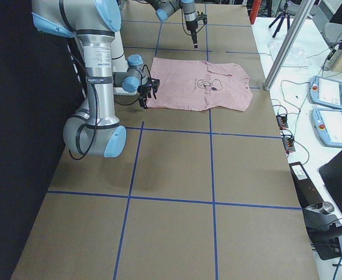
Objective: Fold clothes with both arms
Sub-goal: 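Move the right gripper to the hem corner while the left gripper withdraws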
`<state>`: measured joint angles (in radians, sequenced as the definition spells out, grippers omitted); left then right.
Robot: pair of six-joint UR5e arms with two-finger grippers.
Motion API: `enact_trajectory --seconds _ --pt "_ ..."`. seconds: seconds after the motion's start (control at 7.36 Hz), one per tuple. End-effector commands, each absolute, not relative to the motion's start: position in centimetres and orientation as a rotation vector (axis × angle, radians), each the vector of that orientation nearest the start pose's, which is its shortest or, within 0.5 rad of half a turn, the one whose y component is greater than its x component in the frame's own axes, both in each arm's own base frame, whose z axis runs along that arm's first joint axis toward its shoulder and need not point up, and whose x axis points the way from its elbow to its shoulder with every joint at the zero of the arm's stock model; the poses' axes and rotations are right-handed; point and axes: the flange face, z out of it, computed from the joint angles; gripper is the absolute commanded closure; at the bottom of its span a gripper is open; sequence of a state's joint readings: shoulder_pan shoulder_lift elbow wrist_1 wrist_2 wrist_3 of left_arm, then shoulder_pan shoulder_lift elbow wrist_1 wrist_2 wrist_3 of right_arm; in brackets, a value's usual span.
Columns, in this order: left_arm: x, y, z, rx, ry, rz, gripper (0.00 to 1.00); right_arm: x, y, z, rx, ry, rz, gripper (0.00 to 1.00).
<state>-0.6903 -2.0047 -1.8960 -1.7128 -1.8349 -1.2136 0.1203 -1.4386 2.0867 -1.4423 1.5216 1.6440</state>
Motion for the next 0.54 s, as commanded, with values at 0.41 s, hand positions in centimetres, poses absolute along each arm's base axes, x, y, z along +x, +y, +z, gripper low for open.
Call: enact_trajectory --seconds 0.41 --pt "39.54 -46.53 25.80 0.235 0.904 -0.188 0.00 -50.01 -18.96 35.79 0.043 -0.755 0.180 0.10"
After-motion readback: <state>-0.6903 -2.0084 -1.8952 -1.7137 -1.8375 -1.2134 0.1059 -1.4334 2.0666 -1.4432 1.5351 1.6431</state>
